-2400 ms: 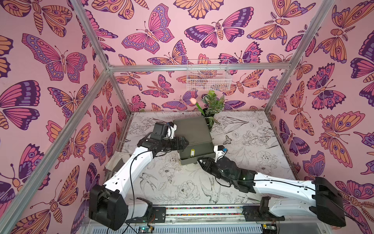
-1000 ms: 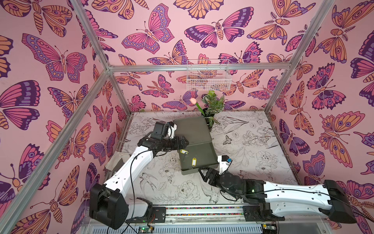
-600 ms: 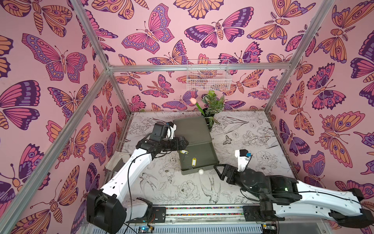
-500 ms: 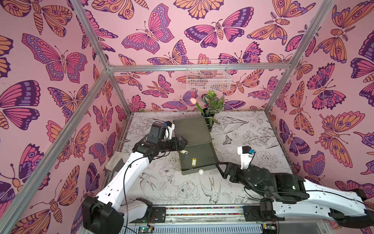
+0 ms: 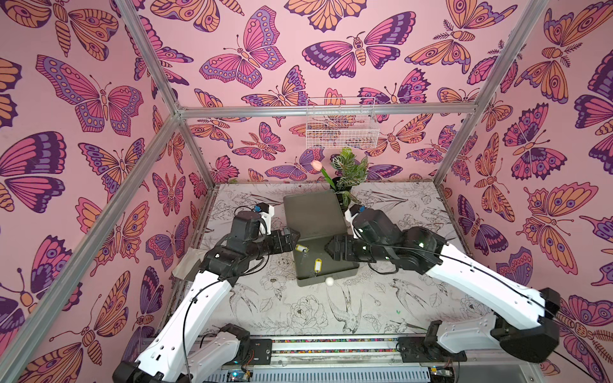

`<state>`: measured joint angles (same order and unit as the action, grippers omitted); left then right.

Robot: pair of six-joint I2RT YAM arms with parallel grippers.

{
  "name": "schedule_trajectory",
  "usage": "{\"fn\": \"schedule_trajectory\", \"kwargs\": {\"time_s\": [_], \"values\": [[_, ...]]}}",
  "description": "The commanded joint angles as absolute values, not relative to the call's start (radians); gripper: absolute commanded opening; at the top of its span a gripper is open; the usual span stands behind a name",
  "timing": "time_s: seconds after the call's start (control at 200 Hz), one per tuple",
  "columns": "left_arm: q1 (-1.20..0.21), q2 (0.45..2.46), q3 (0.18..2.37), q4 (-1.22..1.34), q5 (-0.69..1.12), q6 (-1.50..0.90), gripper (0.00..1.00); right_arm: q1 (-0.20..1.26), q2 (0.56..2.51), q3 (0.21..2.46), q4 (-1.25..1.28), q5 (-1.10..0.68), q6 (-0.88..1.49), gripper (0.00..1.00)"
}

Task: Take the keys out of the drawer
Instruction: Open the drawer in the storage box.

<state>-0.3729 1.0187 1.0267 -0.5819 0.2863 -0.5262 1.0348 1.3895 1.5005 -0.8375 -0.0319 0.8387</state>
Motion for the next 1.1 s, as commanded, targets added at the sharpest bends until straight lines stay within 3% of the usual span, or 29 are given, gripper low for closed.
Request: {"fn": "schedule_trajectory", "kwargs": {"time_s": [0.0, 0.19, 0.546, 1.097], "values": [[-0.38, 1.087, 1.085, -0.629, 0.273, -0.537, 0.94, 1.012, 1.483, 1.59, -0.923, -0.225, 0.767, 0.87], [-0.382, 1.227, 1.237, -0.681, 0.247, -0.418, 0.94, 1.027, 1.6, 1.663, -0.992, -0.293, 0.73, 0.86], [-0.41, 1.389, 1.296, -0.676, 0.258, -0.337, 0.94, 1.043, 1.709, 1.686, -1.038, -0.326, 0.719, 0.86], [-0.414, 1.442, 1.312, -0.711, 0.216, -0.334, 0.94, 1.059, 1.622, 1.571, -1.058, -0.401, 0.755, 0.86]]}}
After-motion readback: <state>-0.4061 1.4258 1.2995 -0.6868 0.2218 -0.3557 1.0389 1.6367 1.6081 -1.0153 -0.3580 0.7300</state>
